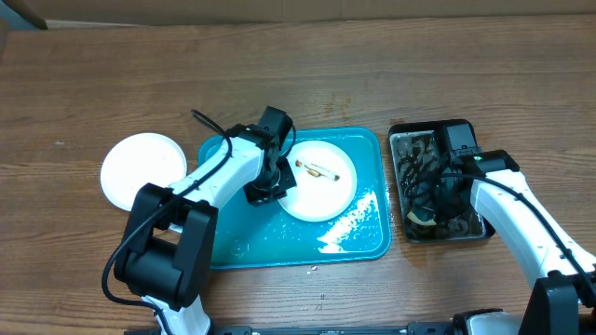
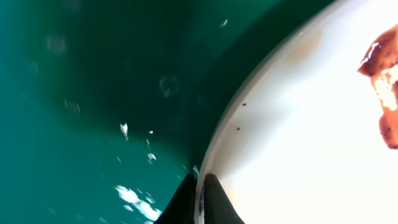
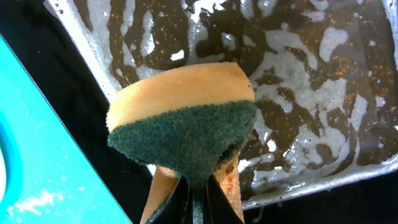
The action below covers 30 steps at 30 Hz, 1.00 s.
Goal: Clean dirty plates on tray and stack at the side
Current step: 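Carry sponge with right gripper onto the remaining white plate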
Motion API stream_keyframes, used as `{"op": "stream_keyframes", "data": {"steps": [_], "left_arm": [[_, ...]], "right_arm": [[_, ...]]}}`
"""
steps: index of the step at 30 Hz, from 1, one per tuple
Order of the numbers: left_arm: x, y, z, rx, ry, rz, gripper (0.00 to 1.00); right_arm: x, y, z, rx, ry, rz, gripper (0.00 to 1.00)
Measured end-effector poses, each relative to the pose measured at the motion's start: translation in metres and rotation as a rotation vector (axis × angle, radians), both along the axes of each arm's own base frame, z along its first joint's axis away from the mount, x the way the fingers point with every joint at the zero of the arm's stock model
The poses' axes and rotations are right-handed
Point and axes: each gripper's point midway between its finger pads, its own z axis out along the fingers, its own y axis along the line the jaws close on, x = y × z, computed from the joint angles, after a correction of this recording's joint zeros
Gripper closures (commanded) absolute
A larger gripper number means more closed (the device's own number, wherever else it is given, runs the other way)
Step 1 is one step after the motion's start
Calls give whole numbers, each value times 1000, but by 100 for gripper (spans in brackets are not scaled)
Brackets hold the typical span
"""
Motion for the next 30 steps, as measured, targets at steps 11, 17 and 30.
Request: {"op": "stream_keyframes", "data": {"steps": [11,17,30], "left_arm": [[-9,6,0,0,-7,-434,96],[-10,0,0,-14,-17,-485,96],[-17,-22,0,-34,-34,-552,96]], "right_arm": [[56,42,62,200,-196,130,96],[55,104,80,409,-249,287,96],[25,201,44,490,-133,406,96]]}}
